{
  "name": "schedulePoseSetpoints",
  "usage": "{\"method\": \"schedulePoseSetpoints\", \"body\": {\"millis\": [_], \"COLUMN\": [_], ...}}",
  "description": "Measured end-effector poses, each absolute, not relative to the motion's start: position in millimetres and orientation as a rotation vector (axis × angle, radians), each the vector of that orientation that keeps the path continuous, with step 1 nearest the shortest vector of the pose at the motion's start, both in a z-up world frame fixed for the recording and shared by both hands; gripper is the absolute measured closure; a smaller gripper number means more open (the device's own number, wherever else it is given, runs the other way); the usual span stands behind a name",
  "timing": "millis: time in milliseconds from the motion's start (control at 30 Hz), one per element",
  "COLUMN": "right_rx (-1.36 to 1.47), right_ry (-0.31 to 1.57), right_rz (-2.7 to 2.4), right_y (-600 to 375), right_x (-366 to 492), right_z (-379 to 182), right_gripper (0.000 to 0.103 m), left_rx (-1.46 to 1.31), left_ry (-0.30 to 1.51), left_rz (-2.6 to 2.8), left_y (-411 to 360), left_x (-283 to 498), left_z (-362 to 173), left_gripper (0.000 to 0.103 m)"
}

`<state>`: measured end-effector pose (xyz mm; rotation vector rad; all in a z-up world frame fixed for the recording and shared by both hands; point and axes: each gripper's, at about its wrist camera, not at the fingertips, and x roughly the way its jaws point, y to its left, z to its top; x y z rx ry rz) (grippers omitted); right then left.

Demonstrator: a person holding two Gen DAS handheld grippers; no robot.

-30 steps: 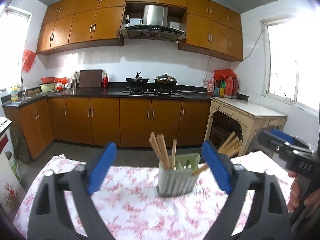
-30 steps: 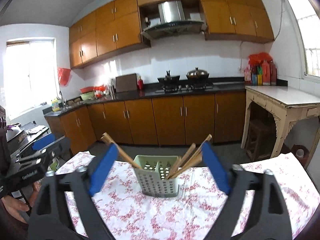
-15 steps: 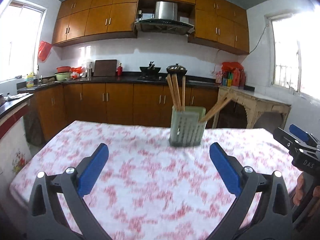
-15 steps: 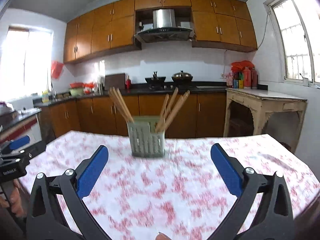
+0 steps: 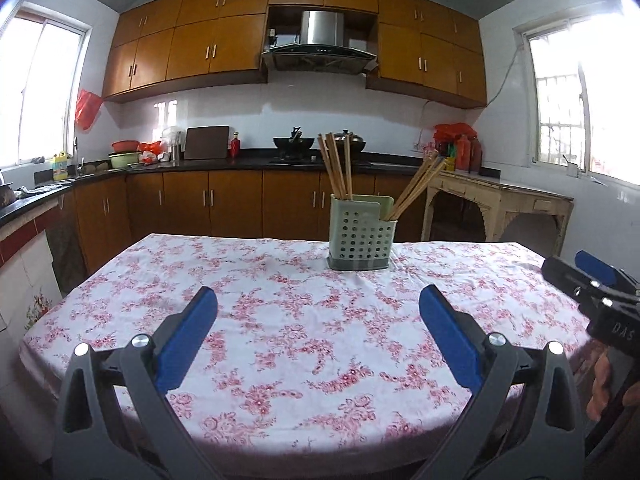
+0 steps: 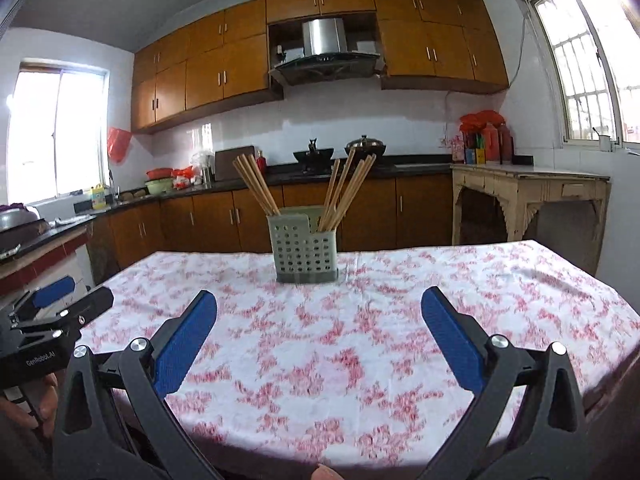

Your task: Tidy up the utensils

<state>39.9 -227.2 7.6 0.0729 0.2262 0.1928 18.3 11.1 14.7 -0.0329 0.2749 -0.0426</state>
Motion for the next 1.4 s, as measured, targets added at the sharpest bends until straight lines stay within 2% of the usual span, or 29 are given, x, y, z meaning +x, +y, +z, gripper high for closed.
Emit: {"method": "schedulePoseSetpoints", "body": {"millis": [1400], "right_rx": [0.041], "right_ry": [0.261], "right_rz": [0.17], "right_y": [-226], "right_x": [24], "right_z": [-5], "right_gripper": [0.002], "left_rx": [-0.061], "left_ry": [0.316], "left_rz": [-0.045], "left_y": [9], "left_x": [16], "left_z": [3], "left_gripper": [0.004]}}
